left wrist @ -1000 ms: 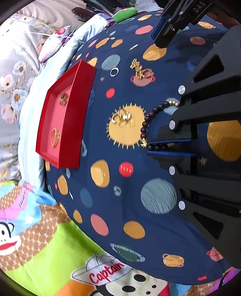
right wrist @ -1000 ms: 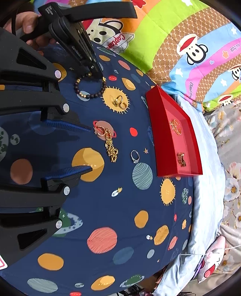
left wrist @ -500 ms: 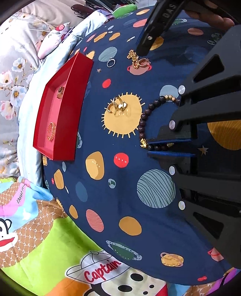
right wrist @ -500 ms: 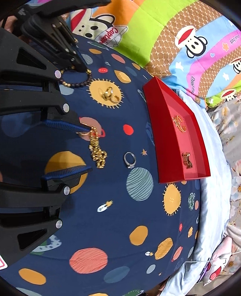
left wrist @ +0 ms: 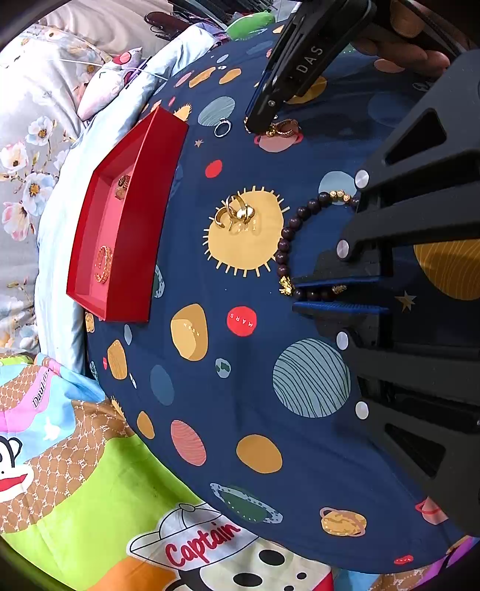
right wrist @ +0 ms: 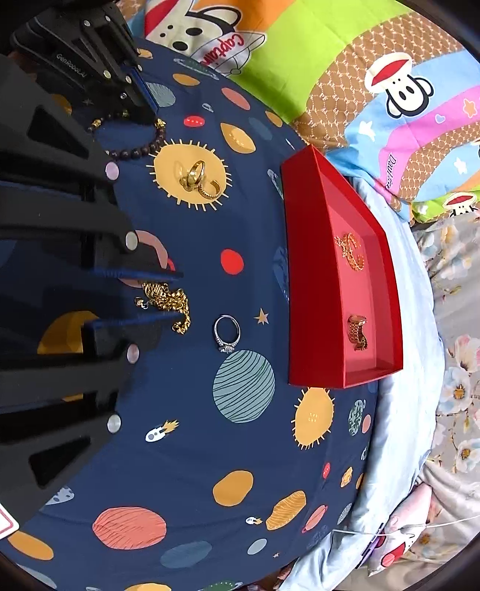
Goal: Organize jewelry
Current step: 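Grasp the gold link chain with the right tool while the left tool holds the bead bracelet, then carry the gold chain with the right tool while the left tool carries the bead bracelet to the tray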
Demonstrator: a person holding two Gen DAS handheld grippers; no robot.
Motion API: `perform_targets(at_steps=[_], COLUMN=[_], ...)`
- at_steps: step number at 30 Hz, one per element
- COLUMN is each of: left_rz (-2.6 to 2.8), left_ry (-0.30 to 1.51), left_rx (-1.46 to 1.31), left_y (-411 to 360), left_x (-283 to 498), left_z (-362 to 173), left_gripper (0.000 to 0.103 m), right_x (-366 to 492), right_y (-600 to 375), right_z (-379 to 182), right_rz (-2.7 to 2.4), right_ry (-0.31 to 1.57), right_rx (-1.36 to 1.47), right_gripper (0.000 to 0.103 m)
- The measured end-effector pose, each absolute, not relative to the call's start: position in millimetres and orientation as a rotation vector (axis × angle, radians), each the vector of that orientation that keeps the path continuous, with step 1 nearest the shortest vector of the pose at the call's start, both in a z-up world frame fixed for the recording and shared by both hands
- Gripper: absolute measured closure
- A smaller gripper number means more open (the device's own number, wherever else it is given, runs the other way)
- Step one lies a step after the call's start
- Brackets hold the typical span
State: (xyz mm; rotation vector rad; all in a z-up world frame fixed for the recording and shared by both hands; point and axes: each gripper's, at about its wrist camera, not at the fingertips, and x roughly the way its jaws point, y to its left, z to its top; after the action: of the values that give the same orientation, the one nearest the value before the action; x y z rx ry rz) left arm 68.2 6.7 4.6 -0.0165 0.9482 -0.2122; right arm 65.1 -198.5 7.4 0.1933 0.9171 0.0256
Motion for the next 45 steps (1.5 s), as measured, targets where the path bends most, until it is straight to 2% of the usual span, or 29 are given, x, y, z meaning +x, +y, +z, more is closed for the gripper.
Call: perform_targets(at_steps=[2, 13, 29, 45], left_rz=[-0.214, -0.246, -0.354, -0.359], left_ry=[0.948, 0.973, 0.839, 0.67], left_rx=[-0.017, -0.056, -0.048, -0.016], left_y=[6.5, 6.7, -20.0, -44.8], left_x=[68.3, 67.4, 60.4, 137.0], left_z=[4.7, 10.7, 82.4, 148.2], left_gripper=[0.096, 0.096, 0.096, 0.096], right_x=[65.2, 50.5, 24.5, 103.4], right_y=[-199.5, -208.7, -239.0, -241.4], right_z=[7.5, 34.2, 92.6, 128.5], right_rz=[0.026, 0.036, 0.014, 0.066], right_ry=[0.914, 0.853, 0.743, 0.683], right_rx=[0.195, 0.233, 0.262, 0.218], right_gripper=[0.096, 0.097, 0.097, 0.097])
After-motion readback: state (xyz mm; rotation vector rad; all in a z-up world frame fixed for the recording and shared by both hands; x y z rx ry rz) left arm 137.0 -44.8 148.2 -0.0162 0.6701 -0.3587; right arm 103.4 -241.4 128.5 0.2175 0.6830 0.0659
